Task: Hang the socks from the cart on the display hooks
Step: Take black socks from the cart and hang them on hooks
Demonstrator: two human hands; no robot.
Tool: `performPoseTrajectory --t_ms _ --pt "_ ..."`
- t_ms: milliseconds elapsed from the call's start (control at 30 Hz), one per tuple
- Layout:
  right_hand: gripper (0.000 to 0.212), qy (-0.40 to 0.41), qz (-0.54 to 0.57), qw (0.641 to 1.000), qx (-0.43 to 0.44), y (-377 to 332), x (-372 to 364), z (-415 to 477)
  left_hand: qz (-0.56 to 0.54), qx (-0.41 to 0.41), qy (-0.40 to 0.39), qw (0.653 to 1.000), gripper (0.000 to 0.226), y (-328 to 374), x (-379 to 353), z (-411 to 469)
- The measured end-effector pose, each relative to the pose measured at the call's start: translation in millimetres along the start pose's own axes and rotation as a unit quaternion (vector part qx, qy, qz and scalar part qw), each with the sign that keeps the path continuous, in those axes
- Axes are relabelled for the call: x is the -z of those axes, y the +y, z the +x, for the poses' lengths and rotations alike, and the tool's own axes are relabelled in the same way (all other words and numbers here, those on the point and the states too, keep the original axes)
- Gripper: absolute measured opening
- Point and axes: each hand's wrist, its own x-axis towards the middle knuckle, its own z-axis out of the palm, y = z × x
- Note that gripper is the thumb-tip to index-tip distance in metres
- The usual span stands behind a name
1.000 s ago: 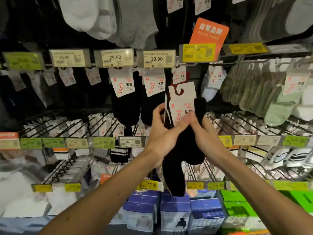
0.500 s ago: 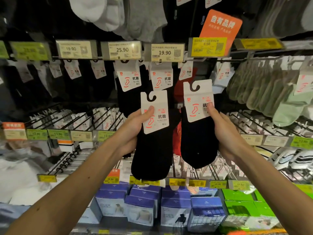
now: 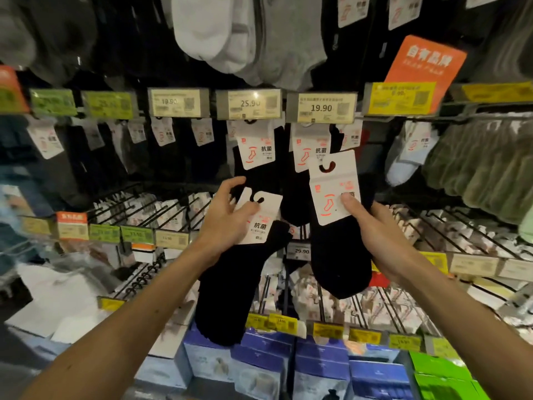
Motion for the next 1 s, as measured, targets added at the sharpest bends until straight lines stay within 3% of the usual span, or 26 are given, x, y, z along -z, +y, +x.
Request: performPoseTrajectory --t_ms 133,233,400,500,800,1000 --pt "0.019 0.010 0.006 1.000 0.001 0.8 -1.5 5.3 0.033 -0.067 0.011 0.997 0.055 18.1 19.5 18.7" --pt "0.025 -0.004 0.007 1.000 0.004 -2.5 -3.4 6.1 0.028 -0.073 0.006 0.997 0.058 40.1 24.7 32.2" --pt "0.028 -0.009 0.023 1.000 0.011 -9.4 -5.5 5.0 0.045 -0.159 0.032 0.986 0.045 57.2 29.3 39.6" --pt "0.025 -0.003 0.032 0.999 0.008 -10.7 -4.4 5.5 0.040 -0.205 0.043 0.977 0.049 60.8 28.4 37.5" --pt "0.024 -0.007 0.018 1.000 0.001 -12.7 -2.8 2.0 0.015 -0.263 0.051 0.963 0.063 70.8 17.1 62.0" --pt "0.026 -0.014 0.008 1.000 0.004 -13.4 -0.4 -1.5 0.006 -0.274 0.097 0.957 0.063 63.3 10.4 78.5"
